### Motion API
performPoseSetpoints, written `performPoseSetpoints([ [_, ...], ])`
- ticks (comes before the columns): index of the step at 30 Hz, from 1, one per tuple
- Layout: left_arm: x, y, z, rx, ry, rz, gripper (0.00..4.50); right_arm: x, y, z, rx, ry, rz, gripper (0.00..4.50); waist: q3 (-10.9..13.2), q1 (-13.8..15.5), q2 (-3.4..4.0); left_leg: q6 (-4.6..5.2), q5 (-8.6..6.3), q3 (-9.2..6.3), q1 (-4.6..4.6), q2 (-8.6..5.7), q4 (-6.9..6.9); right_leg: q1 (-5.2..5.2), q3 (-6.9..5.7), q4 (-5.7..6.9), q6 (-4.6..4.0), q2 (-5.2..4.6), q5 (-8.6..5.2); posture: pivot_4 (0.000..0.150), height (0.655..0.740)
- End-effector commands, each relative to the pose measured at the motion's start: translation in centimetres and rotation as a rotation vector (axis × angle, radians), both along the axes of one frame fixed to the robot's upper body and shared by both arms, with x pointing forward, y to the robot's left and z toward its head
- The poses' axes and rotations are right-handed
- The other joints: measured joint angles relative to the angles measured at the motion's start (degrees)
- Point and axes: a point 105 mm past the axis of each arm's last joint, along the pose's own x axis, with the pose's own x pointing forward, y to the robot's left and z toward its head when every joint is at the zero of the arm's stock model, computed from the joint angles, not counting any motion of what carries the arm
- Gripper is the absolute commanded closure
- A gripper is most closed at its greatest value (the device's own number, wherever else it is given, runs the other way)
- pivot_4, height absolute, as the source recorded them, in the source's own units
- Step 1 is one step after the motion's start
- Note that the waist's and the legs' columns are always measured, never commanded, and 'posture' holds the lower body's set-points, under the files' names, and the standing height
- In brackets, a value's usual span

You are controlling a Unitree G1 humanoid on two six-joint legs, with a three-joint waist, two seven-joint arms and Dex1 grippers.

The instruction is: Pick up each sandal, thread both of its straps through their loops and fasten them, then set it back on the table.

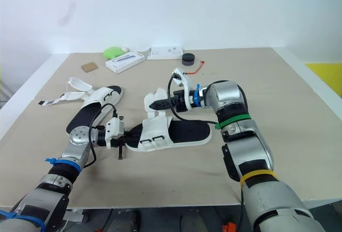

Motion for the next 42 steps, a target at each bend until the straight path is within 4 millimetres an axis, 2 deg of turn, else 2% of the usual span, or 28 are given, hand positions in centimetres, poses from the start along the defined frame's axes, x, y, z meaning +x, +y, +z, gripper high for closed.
performPoseSetpoints([
  [1, -4.2, 1.9, -8.2, 0.179, 0.322, 0.001, 4.50, 0.9, 1.4, 3.7, 0.147, -0.085, -0.008, 0.04, 0.0, 0.0, 0.01, 0.00, 0.00, -0.01, 0.00, -0.01, 0.00, 0.00, 0.00, 0.00, 0.00, 0.00, 0.00, 0.150, 0.7400],
  [7, -4.3, 2.0, -8.2, 0.189, 0.320, -0.010, 4.50, 2.0, 2.1, 4.9, 0.263, -0.112, -0.081, 0.04, 0.0, 0.0, -0.04, -0.01, -0.01, -0.04, 0.00, -0.01, -0.02, -0.01, -0.01, -0.02, 0.00, 0.00, 0.00, 0.150, 0.7400],
  [11, -4.4, 2.3, -8.1, 0.199, 0.315, -0.019, 4.50, 2.1, 2.6, 6.6, 0.361, -0.162, -0.083, 0.04, 0.0, -0.1, -0.04, -0.01, -0.01, -0.06, 0.00, -0.02, -0.03, -0.02, -0.01, -0.02, 0.00, 0.00, 0.00, 0.150, 0.7400],
  [13, -4.4, 2.3, -8.1, 0.200, 0.314, -0.021, 4.50, 1.9, 2.7, 7.0, 0.381, -0.180, -0.074, 0.04, 0.0, -0.1, -0.06, 0.00, -0.01, -0.07, 0.00, -0.02, -0.04, -0.02, -0.01, -0.02, 0.00, 0.00, 0.00, 0.150, 0.7400],
  [17, -4.3, 2.3, -7.9, 0.202, 0.314, -0.028, 4.50, -0.4, 2.5, 8.5, 0.466, -0.257, 0.032, 0.04, 0.0, -0.1, -0.11, -0.03, -0.05, -0.09, 0.00, -0.02, -0.09, -0.04, -0.01, -0.09, -0.03, -0.01, -0.02, 0.150, 0.7400],
  [27, -4.3, 2.3, -7.8, 0.203, 0.314, -0.041, 4.50, -3.3, 1.8, 7.6, 0.434, -0.348, 0.090, 0.04, -0.1, -0.1, -0.13, -0.02, -0.24, -0.12, 0.00, -0.03, -0.13, -0.12, -0.02, -0.12, -0.09, -0.01, -0.06, 0.150, 0.7400],
  [35, -4.2, 2.1, -7.6, 0.198, 0.313, -0.045, 4.50, -8.3, 0.6, 5.6, 0.348, -0.419, 0.275, 0.04, -0.1, 0.0, -0.18, -0.06, -0.39, -0.11, -0.01, -0.03, -0.14, -0.13, -0.02, -0.19, -0.09, -0.04, -0.18, 0.150, 0.7400],
  [39, -4.3, 2.2, -7.6, 0.203, 0.315, -0.049, 4.50, -7.6, 0.0, 4.9, 0.265, -0.456, 0.223, 0.04, 0.0, 0.0, -0.33, -0.06, -0.44, -0.10, 0.01, -0.07, -0.14, -0.29, -0.02, -0.23, -0.10, -0.13, -0.19, 0.150, 0.7400],
  [42, -4.4, 2.2, -7.6, 0.204, 0.316, -0.054, 4.50, -6.1, 0.6, 4.2, 0.067, -0.634, 0.163, 0.04, 0.0, 0.0, -0.36, -0.06, -0.47, -0.11, 0.01, -0.10, -0.14, -0.36, -0.03, -0.24, -0.10, -0.17, -0.20, 0.150, 0.7400],
])
